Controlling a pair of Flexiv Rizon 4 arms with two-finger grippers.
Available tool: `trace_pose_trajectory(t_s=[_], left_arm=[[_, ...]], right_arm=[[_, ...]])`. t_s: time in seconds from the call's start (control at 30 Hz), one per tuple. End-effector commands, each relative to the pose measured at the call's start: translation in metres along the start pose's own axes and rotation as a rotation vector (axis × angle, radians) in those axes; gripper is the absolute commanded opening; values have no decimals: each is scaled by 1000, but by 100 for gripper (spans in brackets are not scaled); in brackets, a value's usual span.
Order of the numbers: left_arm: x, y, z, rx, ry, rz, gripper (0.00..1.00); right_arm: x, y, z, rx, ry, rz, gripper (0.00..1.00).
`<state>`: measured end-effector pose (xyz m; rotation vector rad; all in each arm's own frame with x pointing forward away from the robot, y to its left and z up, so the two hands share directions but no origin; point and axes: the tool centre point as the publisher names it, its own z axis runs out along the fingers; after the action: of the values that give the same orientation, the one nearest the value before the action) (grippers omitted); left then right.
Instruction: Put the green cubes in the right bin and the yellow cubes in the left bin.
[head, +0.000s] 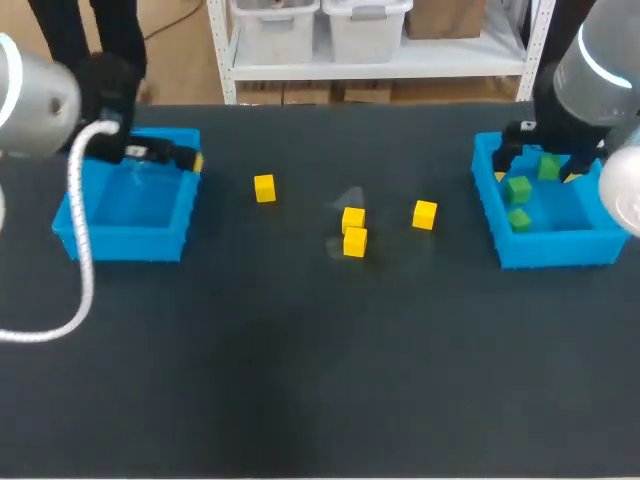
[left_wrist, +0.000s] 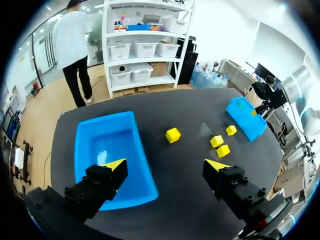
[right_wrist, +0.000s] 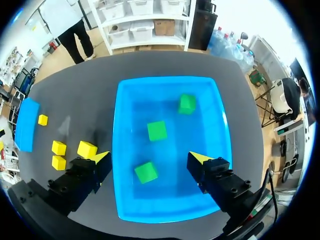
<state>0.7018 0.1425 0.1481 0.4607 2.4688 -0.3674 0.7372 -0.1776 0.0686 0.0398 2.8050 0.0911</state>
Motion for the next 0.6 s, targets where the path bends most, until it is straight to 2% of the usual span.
trace_pose_trajectory(t_s=[0.03,0.23,0.4,0.6], left_arm=[[-26,-15,38,-198,159,-12,100],[-27,-28,72,-206,259,-94,100],[-15,-43,99,-220,346,-91,100],[-6,-52,127,-250,404,-122,100]], right_arm=[[5,-1,-2,3,-258,2,100],[5,-1,-2,3,-258,2,100],[5,-1,-2,3,-258,2,100],[5,-1,-2,3,-258,2,100]])
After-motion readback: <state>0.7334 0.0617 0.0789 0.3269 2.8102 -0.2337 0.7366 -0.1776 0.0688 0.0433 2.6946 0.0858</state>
